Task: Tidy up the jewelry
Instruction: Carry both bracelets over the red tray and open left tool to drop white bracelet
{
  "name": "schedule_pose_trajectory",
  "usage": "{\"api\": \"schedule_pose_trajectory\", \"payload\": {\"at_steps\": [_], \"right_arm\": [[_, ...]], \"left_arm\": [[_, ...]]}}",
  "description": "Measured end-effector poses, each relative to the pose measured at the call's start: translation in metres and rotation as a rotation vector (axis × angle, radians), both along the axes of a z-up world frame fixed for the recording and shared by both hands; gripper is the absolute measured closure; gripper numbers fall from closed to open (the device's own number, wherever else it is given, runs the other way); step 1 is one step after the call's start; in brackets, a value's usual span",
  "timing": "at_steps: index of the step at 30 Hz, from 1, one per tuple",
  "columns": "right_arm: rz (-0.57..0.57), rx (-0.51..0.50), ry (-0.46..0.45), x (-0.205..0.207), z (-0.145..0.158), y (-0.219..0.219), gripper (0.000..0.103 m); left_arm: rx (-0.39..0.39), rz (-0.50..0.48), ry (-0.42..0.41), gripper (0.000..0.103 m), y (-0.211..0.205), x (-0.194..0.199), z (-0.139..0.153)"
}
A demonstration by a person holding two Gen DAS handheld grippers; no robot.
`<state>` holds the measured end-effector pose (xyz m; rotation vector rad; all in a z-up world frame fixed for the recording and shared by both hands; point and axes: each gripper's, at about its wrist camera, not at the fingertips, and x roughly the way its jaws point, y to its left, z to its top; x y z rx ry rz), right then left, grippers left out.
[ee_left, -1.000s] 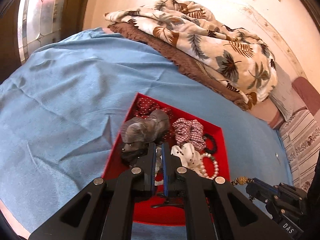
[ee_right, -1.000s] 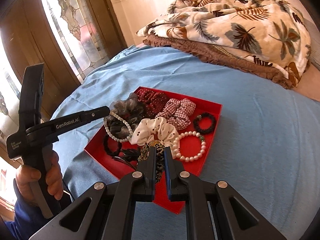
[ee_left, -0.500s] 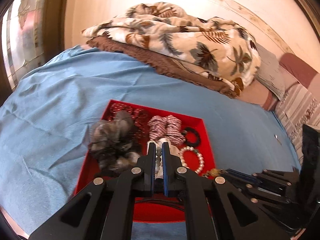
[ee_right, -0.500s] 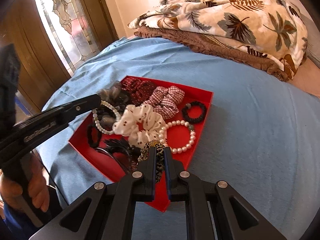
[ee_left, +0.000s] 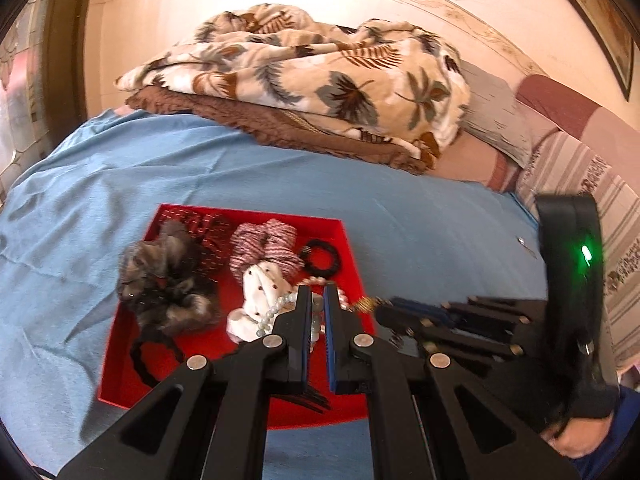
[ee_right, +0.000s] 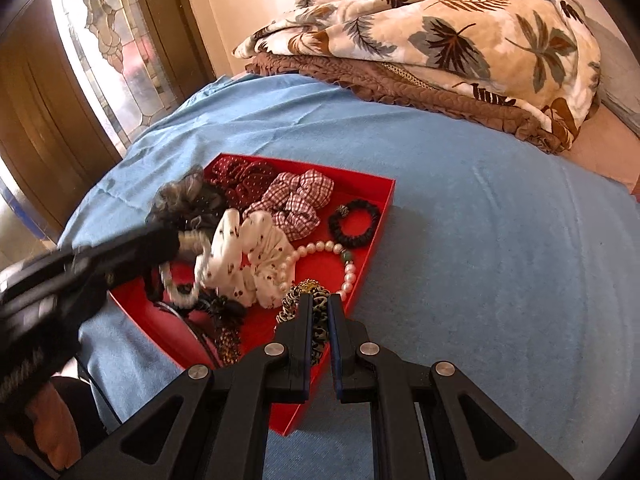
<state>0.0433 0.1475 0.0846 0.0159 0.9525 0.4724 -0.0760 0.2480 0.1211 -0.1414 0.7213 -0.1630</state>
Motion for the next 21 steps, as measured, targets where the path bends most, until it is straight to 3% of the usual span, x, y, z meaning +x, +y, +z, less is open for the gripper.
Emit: {"api": "schedule_pose_trajectory", "payload": {"at_steps": [7, 21], "right_arm": [[-0.011, 0.089, 0.058, 0.017, -0.006, -0.010, 0.095], [-0.005, 0.100, 0.141, 0.034, -0.032, -0.006, 0.095]], "left_arm": [[-0.114, -0.083, 0.100, 0.097, -0.010, 0.001, -0.018], [-0.005, -0.054, 0.194, 0.097, -0.021, 0.010, -0.044]]}}
